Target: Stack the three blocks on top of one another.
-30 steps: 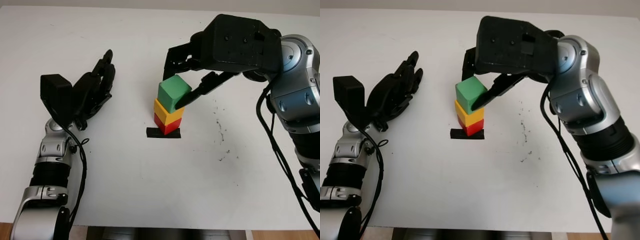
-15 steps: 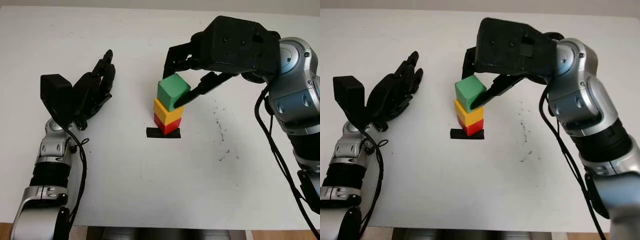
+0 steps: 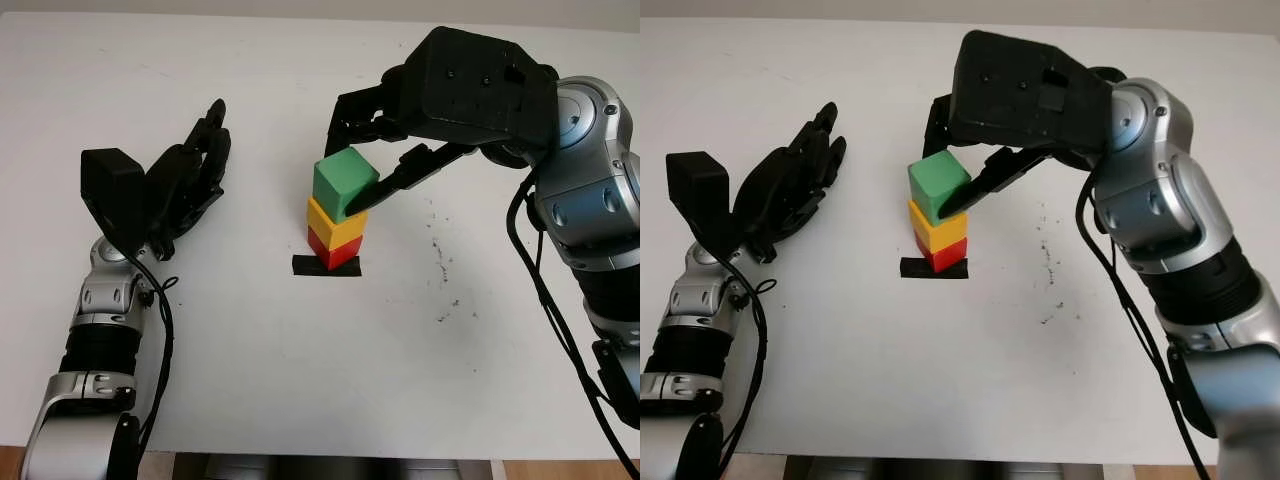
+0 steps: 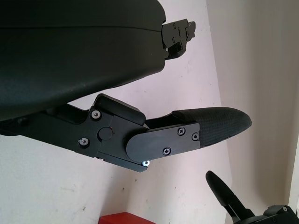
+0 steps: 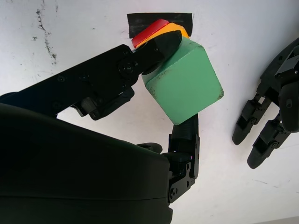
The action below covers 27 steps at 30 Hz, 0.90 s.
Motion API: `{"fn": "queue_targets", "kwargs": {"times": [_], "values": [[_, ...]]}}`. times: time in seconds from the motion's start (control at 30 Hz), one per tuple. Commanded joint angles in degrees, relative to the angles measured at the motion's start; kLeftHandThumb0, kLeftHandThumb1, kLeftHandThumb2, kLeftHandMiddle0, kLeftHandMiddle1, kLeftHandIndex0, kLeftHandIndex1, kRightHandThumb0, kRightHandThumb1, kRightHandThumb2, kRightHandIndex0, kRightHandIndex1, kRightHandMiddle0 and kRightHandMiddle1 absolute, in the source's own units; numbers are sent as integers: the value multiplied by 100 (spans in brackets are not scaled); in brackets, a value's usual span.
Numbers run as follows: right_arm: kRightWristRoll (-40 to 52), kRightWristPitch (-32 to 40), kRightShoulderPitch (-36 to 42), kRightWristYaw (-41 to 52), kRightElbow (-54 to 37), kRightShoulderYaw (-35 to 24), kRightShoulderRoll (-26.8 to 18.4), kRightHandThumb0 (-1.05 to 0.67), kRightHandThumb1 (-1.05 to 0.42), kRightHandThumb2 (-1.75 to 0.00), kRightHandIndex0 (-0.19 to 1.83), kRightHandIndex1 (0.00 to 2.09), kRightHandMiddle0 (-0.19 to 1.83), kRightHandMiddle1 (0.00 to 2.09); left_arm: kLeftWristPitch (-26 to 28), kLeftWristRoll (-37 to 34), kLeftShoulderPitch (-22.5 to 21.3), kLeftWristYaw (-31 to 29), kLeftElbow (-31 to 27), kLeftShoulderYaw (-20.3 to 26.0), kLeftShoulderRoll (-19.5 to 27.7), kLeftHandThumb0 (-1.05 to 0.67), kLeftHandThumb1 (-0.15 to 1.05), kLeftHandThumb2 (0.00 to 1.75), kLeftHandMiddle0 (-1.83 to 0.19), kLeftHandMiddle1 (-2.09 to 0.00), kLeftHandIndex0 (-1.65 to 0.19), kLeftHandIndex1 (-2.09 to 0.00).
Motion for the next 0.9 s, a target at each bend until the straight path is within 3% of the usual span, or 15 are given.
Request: {"fn": "queue_targets", "kwargs": {"times": [0.0,0.5,0.57,0.77,0.87], "values": [[28,-49,50,11,-58,-17,-7,-43,-95,-5,29,4,32,153,-33,-23,63,-14,-16,41,26,-83,105,63,19,0,19,0],[2,-193,156,37,-65,-33,-52,-45,-95,-5,29,5,32,149,62,17,104,58,-101,24,30,-83,105,63,19,0,19,0],[-1,-146,154,42,-79,-34,-46,-45,-94,-5,27,4,24,137,60,17,107,60,-110,19,33,-83,105,63,19,0,19,0],[-78,95,100,140,-149,74,-84,-57,-89,-5,8,1,1,68,38,-21,103,3,-91,41,33,-82,105,63,19,0,19,0],[-115,103,61,257,-166,136,-138,-64,-89,-6,0,1,-5,50,21,5,105,13,-91,32,38,-81,105,63,19,0,19,0]]}}
